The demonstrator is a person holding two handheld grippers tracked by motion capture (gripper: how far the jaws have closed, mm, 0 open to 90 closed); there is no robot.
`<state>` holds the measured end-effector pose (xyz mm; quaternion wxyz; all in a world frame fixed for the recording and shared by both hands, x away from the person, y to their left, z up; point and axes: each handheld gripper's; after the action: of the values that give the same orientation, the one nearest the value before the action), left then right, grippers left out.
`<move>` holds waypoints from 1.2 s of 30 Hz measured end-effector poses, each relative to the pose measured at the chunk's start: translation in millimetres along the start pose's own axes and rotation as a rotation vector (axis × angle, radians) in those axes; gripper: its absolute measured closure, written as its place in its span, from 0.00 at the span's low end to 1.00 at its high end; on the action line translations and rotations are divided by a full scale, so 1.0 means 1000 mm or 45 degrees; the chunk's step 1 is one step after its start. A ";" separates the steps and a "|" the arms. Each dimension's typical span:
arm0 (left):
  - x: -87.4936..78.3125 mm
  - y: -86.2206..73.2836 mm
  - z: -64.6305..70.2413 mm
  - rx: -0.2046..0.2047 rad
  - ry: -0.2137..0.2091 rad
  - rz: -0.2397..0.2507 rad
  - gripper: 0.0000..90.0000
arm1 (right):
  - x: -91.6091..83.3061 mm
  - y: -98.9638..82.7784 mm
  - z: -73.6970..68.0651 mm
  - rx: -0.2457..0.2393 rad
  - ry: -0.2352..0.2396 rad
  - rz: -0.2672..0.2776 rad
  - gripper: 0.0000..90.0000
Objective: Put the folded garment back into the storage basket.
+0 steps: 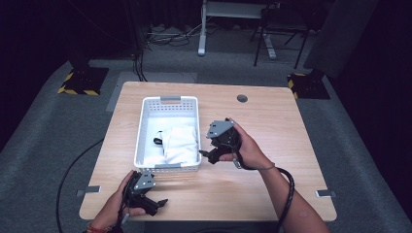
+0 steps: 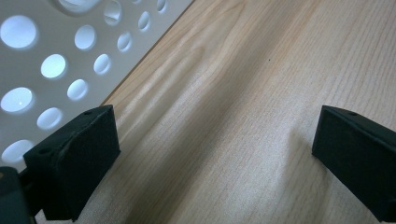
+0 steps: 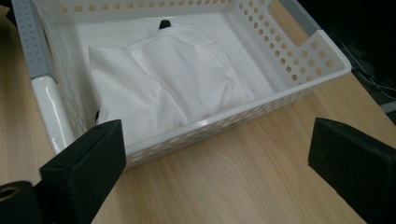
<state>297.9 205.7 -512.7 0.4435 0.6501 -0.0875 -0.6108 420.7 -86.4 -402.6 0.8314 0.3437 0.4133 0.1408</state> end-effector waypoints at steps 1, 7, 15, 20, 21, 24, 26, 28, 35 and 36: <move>0.000 0.000 0.000 0.001 0.001 -0.001 0.01 | -0.002 -0.001 0.000 -0.001 -0.003 -0.002 0.05; 0.000 0.000 0.000 0.000 0.000 0.000 0.01 | -0.012 -0.006 -0.001 -0.002 -0.021 -0.002 0.05; 0.000 0.000 0.000 0.000 0.000 0.000 0.01 | -0.022 -0.013 -0.004 -0.012 -0.030 0.002 0.05; 0.000 0.000 0.000 0.000 0.001 0.000 0.01 | -0.030 -0.019 -0.005 -0.012 -0.038 0.004 0.05; 0.000 0.000 0.000 0.001 0.001 0.000 0.01 | -0.031 -0.021 -0.005 -0.014 -0.045 0.002 0.05; 0.000 0.000 0.000 0.000 0.001 0.000 0.01 | -0.036 -0.025 -0.004 -0.010 -0.057 0.000 0.05; 0.000 0.000 0.000 0.000 0.001 0.000 0.01 | -0.039 -0.029 -0.003 -0.013 -0.058 0.003 0.04; 0.000 0.000 0.000 0.001 0.001 0.000 0.01 | -0.043 -0.033 -0.001 -0.002 -0.044 0.008 0.04; 0.000 0.000 0.000 0.000 0.001 0.000 0.01 | -0.049 -0.045 -0.001 -0.012 -0.093 -0.035 0.04; 0.000 0.000 0.000 0.001 0.001 0.000 0.01 | -0.050 -0.047 -0.001 -0.004 -0.091 -0.037 0.04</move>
<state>297.9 205.6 -512.7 0.4433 0.6504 -0.0875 -0.6107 387.2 -146.0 -406.1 0.8482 0.3411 0.3880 0.1170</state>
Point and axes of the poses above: each handheld gripper's, and its own axes: x roughly forward along the jaws, y roughly out of its top, z roughly to its right, and after that the axes turned 11 degrees about -y, right-handed
